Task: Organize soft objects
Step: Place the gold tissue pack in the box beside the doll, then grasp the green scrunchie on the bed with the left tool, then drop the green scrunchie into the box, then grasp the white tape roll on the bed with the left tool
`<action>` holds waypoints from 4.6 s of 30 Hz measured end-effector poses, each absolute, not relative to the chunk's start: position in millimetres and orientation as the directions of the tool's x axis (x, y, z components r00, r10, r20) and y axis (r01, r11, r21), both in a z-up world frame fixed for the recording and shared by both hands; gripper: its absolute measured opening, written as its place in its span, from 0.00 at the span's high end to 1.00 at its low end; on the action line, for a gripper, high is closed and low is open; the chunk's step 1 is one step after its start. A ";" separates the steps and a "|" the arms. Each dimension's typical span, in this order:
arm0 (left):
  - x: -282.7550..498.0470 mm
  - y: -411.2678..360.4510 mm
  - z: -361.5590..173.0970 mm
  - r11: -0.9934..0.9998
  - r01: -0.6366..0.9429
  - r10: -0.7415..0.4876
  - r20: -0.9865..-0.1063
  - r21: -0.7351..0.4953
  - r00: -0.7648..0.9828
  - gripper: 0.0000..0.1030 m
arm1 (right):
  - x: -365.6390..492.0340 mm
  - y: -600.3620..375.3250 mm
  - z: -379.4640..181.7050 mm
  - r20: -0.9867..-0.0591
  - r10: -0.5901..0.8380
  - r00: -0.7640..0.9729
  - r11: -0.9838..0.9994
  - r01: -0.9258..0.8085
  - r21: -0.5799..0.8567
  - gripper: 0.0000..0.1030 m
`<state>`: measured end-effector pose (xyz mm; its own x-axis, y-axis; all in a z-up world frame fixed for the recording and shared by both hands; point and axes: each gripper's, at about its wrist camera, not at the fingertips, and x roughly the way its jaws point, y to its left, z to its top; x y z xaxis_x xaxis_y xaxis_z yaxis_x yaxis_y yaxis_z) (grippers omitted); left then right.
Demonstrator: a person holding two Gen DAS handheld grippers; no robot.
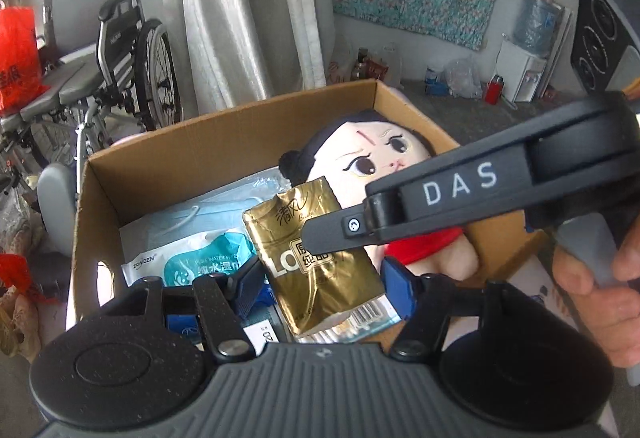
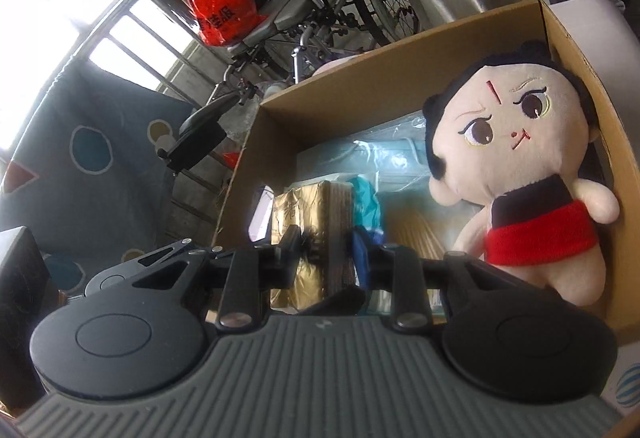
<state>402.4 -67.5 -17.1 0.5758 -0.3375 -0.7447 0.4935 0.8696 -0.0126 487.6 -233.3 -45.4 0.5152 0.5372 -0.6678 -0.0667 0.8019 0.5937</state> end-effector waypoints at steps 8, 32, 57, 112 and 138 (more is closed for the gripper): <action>490.6 -77.9 -84.0 0.896 0.436 -0.270 -0.886 -0.087 0.377 0.40 | 541.7 -225.8 -114.8 -0.783 0.485 0.389 0.847 0.016 0.532 0.74; 499.5 -60.9 -91.0 0.931 0.297 -0.298 -0.911 -0.212 0.285 0.67 | 515.9 -256.9 -97.5 -0.775 0.430 0.463 0.881 -0.028 0.472 0.86; 216.0 -166.1 -145.8 0.710 0.573 -0.603 -0.774 -0.409 0.195 0.65 | 158.8 -431.4 -170.4 -0.694 0.494 0.524 0.668 0.282 0.689 0.64; 575.5 -19.5 -65.5 0.864 0.307 0.161 -0.797 0.399 0.582 0.80 | 604.2 -165.8 -58.2 -0.741 0.384 0.551 0.919 -0.151 0.364 0.91; 145.5 -129.7 -116.5 0.665 0.740 -0.461 -0.835 -0.101 0.300 0.64 | 135.9 -346.8 -124.5 -0.759 0.344 0.553 0.888 0.072 0.455 0.89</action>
